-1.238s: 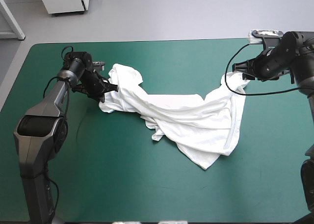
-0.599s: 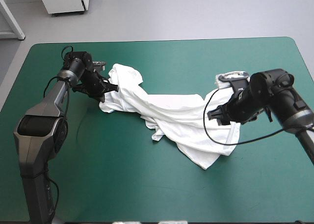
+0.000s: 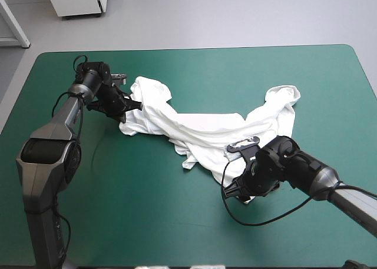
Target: Fold the cloth
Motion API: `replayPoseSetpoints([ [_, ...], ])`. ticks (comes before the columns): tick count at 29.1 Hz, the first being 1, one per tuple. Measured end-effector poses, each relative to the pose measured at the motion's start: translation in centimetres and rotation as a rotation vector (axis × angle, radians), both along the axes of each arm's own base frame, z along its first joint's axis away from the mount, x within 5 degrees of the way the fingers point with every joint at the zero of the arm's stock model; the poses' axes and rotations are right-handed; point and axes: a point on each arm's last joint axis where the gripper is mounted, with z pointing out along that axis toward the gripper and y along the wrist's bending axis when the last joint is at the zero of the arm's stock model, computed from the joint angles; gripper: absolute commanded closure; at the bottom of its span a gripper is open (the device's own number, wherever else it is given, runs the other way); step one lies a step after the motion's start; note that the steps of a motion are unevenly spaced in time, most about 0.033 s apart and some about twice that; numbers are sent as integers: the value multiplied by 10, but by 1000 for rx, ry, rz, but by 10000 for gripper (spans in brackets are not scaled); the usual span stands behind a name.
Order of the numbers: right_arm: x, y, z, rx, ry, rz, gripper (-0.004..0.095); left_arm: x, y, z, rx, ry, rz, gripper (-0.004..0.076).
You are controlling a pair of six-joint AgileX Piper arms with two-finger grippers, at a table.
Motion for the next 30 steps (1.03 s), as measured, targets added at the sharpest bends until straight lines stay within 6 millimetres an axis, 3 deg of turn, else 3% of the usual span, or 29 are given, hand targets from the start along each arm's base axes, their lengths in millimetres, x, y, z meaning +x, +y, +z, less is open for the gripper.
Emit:
replayPoseSetpoints([
  [10,-2,9,-51,-40,34,14,406,0,0,0,-6,0,1,733],
  [14,0,10,-56,-69,51,18,628,0,0,0,-9,0,-2,733],
  [17,2,10,-57,-87,52,23,915,0,0,0,-11,0,-2,733],
  [27,9,14,-48,-86,31,29,925,0,0,3,-12,-9,-25,733],
  [30,18,17,-23,-97,-45,48,925,-3,0,13,-22,-32,-40,733],
])
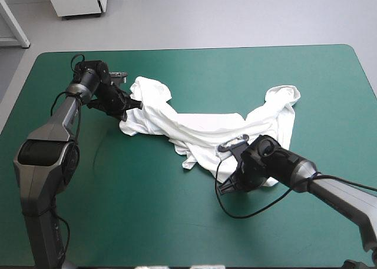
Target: Fold the cloth
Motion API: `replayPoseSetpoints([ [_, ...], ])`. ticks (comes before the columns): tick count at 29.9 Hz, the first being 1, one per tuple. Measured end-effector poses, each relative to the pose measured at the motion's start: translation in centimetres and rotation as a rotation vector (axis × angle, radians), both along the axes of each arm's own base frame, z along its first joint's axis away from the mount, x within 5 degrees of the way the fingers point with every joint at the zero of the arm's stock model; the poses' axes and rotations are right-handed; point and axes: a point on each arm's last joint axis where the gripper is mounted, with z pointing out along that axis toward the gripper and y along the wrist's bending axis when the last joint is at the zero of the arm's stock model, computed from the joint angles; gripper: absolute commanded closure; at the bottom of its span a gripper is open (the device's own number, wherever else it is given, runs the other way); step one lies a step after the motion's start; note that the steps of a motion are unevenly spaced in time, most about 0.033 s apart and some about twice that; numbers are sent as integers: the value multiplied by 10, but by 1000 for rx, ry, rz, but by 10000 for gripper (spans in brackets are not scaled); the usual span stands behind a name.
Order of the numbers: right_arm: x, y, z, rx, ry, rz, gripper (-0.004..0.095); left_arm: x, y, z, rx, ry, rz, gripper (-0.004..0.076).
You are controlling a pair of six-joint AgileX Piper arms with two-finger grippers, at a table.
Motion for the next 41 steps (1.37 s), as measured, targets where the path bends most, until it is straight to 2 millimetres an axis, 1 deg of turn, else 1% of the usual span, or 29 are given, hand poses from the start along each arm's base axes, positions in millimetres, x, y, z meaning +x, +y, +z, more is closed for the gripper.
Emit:
replayPoseSetpoints([
  [2,6,-1,26,0,-82,15,925,-3,0,17,-5,-40,-4,733],
  [4,11,-3,59,1,-184,23,925,-9,1,45,-12,-110,-10,733],
  [6,14,-8,91,-6,-280,19,925,-18,2,78,-20,-194,-14,733],
  [7,15,-11,104,-11,-315,14,925,-23,2,96,-24,-237,-15,733],
  [8,15,-14,120,-12,-361,6,925,-28,3,110,-27,-274,-16,733],
  [10,15,-20,149,-13,-445,-6,925,-43,4,147,-35,-368,-19,733],
  [11,15,-23,165,-12,-494,-12,925,-47,5,159,-41,-399,-19,733],
  [14,12,-35,214,-5,-652,-24,925,-71,6,209,-71,-538,-23,733],
  [16,8,-43,245,4,-753,-36,925,-87,6,241,-92,-640,-26,733],
  [17,4,-49,264,19,-820,-46,925,-97,7,257,-104,-691,-28,733],
  [19,-2,-59,291,32,-915,-63,925,-114,7,285,-129,-785,-34,733],
  [20,-9,-66,309,46,-980,-69,925,-124,7,300,-144,-837,-38,733],
  [24,-35,-92,361,104,-1184,-71,925,-164,7,350,-220,-1026,-67,733],
  [26,-50,-104,381,136,-1279,-75,925,-185,6,371,-262,-1118,-88,733],
  [28,-63,-115,396,158,-1360,-79,925,-206,5,390,-310,-1203,-115,733],
  [31,-80,-130,415,188,-1473,-94,925,-230,3,410,-370,-1324,-145,733],
  [34,-93,-141,428,222,-1571,-108,925,-258,4,432,-435,-1478,-168,733],
  [37,-104,-148,440,264,-1670,-112,925,-282,4,448,-502,-1612,-188,733],
  [41,-110,-149,447,290,-1747,-101,925,-311,6,461,-556,-1720,-202,733],
])
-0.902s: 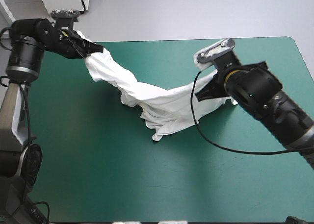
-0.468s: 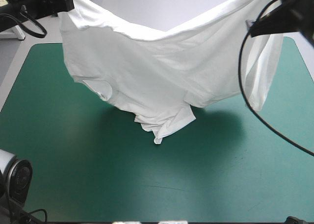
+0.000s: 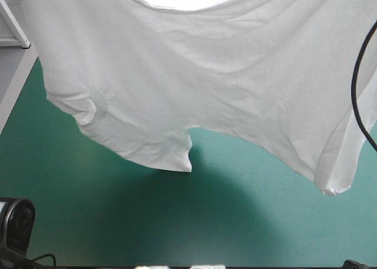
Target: Fold the cloth
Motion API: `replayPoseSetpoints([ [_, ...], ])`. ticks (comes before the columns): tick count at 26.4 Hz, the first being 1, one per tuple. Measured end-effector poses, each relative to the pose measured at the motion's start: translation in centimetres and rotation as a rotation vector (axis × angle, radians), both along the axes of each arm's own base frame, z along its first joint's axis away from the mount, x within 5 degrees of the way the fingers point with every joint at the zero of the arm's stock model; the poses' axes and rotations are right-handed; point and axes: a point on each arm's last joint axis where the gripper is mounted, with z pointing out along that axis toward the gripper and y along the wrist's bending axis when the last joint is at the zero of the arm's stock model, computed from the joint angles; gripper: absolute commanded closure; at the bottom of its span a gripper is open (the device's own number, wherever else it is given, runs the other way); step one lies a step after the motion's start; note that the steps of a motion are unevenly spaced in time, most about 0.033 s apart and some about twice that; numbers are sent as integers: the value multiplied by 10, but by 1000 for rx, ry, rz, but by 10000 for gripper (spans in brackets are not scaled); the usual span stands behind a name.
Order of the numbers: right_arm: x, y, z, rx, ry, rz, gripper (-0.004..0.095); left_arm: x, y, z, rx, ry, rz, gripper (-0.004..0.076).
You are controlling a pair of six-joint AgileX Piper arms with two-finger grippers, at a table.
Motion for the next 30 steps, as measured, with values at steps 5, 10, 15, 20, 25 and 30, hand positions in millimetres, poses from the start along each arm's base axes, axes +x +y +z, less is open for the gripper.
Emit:
replayPoseSetpoints([
  [5,0,0,0,-3,0,-1,925,-21,4,9,-28,-86,8,733],
  [10,17,6,-14,-6,149,-53,925,-1,5,0,17,8,72,733],
  [15,64,33,-47,-31,418,-192,925,78,-3,-45,124,349,84,733],
  [20,125,67,-93,-96,619,-244,925,166,-11,-115,224,704,87,733],
  [25,221,58,-186,-43,978,-202,925,241,-16,-196,314,962,105,733],
  [30,305,36,-277,58,1225,-119,925,312,-15,-283,379,1128,181,733],
])
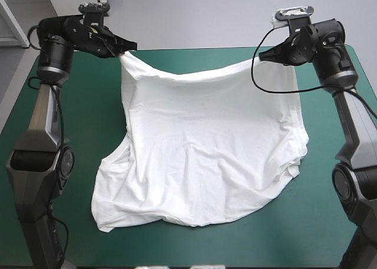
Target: Fold the cloth
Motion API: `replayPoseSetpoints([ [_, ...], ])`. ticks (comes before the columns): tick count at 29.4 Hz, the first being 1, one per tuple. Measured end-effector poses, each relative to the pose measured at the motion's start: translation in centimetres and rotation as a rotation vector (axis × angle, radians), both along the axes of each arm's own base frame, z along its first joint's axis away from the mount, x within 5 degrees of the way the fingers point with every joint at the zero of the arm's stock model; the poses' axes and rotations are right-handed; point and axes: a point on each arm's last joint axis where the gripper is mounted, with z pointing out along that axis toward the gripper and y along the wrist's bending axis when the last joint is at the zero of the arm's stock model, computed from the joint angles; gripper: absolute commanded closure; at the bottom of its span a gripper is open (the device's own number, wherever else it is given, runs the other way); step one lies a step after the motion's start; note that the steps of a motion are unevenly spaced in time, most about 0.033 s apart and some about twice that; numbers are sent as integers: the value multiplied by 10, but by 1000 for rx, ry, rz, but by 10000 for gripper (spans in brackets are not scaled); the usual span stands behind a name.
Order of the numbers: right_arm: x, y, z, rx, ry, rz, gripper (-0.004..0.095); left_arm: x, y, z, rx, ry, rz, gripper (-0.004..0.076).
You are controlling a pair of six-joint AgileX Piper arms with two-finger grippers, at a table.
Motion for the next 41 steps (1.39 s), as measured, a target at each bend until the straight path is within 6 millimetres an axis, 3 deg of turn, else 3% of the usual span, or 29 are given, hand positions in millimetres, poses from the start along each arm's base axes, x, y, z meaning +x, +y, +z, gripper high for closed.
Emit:
replayPoseSetpoints([
  [1,14,-3,-18,20,37,4,925,15,-1,-22,8,30,7,733],
  [9,61,-12,-103,103,223,-15,911,59,-5,-104,18,137,23,732],
  [12,69,-12,-124,119,270,-15,812,67,-5,-125,20,158,27,705],
  [15,72,-10,-137,144,305,4,622,72,-6,-139,23,183,28,566],
  [17,72,-8,-140,158,320,19,498,72,-6,-145,24,206,24,434],
  [19,72,-7,-140,164,324,29,441,71,-7,-146,23,225,20,287],
  [22,71,-7,-137,163,333,34,435,67,-7,-143,26,249,12,192],
  [27,70,-9,-112,135,300,38,435,60,-6,-123,27,233,5,231],
  [34,54,-14,-67,103,242,27,435,43,1,-61,81,99,22,269],
  [41,17,-19,-16,110,153,23,436,13,10,-5,103,-7,67,270],
])
